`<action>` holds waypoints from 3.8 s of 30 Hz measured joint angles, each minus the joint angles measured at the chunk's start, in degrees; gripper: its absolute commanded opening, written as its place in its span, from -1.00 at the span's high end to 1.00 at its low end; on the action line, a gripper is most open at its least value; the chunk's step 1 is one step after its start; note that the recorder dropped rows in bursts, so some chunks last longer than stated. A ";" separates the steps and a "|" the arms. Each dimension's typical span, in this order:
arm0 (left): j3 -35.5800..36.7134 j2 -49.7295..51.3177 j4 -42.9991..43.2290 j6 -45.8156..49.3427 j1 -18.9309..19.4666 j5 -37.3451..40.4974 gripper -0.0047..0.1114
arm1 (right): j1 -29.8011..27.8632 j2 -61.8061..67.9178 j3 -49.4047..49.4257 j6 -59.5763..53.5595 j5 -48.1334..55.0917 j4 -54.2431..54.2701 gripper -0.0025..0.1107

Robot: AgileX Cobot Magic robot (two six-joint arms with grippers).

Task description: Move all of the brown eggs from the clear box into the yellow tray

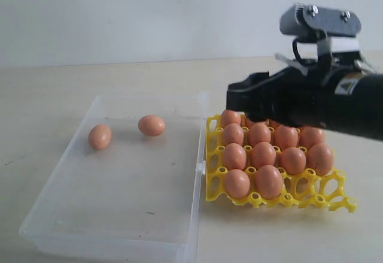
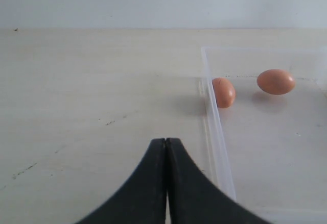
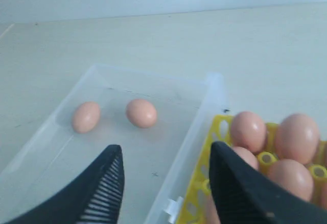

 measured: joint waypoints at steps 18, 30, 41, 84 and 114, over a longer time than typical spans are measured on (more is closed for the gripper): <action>0.00 0.00 0.00 0.00 0.00 0.00 0.92 | 1.77 46.04 -63.36 -13.62 54.40 -12.88 -0.07; 0.00 0.00 0.00 0.00 0.00 0.00 0.92 | 1.76 64.36 -86.65 -8.53 61.65 -17.80 -0.07; 0.00 0.00 0.00 0.00 0.00 0.00 0.92 | 4.16 67.76 -87.10 -11.84 61.34 -17.93 -0.07; 0.00 0.00 0.00 0.00 0.00 0.00 0.92 | 4.37 63.67 -87.24 -9.16 59.41 -27.76 -0.05; 0.00 0.00 0.00 0.00 0.00 0.00 0.92 | 5.23 66.10 -87.24 0.78 61.61 -17.58 -0.04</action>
